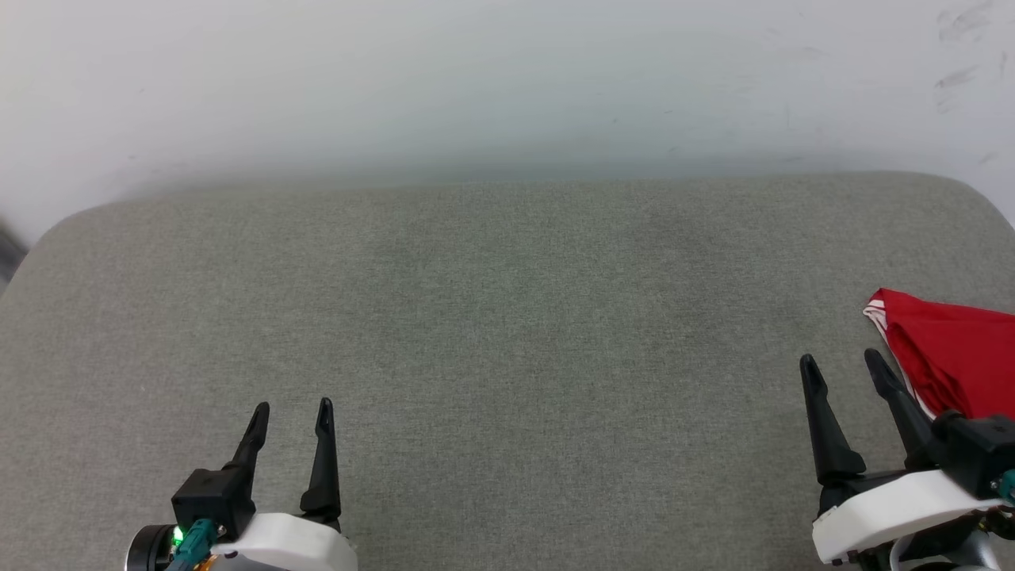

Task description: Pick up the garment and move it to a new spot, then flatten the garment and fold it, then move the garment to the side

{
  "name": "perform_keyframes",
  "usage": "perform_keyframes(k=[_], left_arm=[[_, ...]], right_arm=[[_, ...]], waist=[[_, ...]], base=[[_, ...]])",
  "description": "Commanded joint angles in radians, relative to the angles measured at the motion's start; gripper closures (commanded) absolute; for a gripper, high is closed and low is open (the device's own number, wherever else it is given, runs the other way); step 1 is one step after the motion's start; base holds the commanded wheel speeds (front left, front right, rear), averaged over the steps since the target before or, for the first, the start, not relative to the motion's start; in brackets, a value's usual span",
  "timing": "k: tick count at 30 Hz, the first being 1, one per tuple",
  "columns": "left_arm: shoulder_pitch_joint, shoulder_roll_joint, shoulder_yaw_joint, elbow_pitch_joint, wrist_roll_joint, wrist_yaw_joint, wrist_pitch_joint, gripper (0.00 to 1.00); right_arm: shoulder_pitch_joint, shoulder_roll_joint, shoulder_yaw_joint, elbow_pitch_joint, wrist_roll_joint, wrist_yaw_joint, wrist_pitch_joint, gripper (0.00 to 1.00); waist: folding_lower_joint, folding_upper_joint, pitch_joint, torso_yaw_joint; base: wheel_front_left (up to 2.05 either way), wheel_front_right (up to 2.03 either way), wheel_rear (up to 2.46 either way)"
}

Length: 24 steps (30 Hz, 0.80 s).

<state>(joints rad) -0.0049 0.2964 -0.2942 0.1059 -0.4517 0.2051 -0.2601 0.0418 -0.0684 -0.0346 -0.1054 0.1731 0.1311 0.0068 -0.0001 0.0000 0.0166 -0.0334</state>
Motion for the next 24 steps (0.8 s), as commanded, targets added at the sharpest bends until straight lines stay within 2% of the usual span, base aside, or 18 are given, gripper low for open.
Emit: perform_keyframes(k=[1, 7, 8, 10, 24], left_arm=[[-0.01, -0.003, 0.002, 0.003, 0.007, -0.002, -0.007, 0.0], [-0.011, -0.005, 0.006, 0.002, 0.01, -0.008, -0.007, 0.0], [-0.003, -0.002, 0.004, 0.002, 0.007, -0.004, 0.0, 1.0], [0.002, -0.008, 0.006, 0.007, -0.004, -0.008, 0.004, 1.0], [-0.021, -0.045, 0.074, 0.032, -0.232, -0.069, 0.067, 1.0]], right_arm=[[0.005, 0.003, -0.001, -0.007, -0.008, -0.001, 0.001, 0.0], [0.0, 0.006, -0.006, -0.004, -0.007, -0.001, -0.005, 0.0], [-0.001, 0.003, -0.007, 0.0, -0.003, 0.0, -0.002, 1.0], [0.0, 0.003, -0.005, 0.012, 0.009, 0.0, -0.003, 1.0], [-0.03, 0.001, -0.014, 0.074, 0.289, 0.0, 0.015, 1.0]], waist=[[0.0001, 0.0, 0.001, -0.001], [0.0001, 0.0, 0.005, -0.005], [0.0001, 0.0, 0.005, -0.005], [0.0001, 0.0, 0.005, -0.005], [0.0001, 0.0, 0.003, -0.001]], base=[[0.0, 0.0, 0.0], [0.0, 0.0, 0.0], [0.0, 0.0, 0.0], [0.0, 0.0, 0.0], [0.0, 0.0, 0.0]])
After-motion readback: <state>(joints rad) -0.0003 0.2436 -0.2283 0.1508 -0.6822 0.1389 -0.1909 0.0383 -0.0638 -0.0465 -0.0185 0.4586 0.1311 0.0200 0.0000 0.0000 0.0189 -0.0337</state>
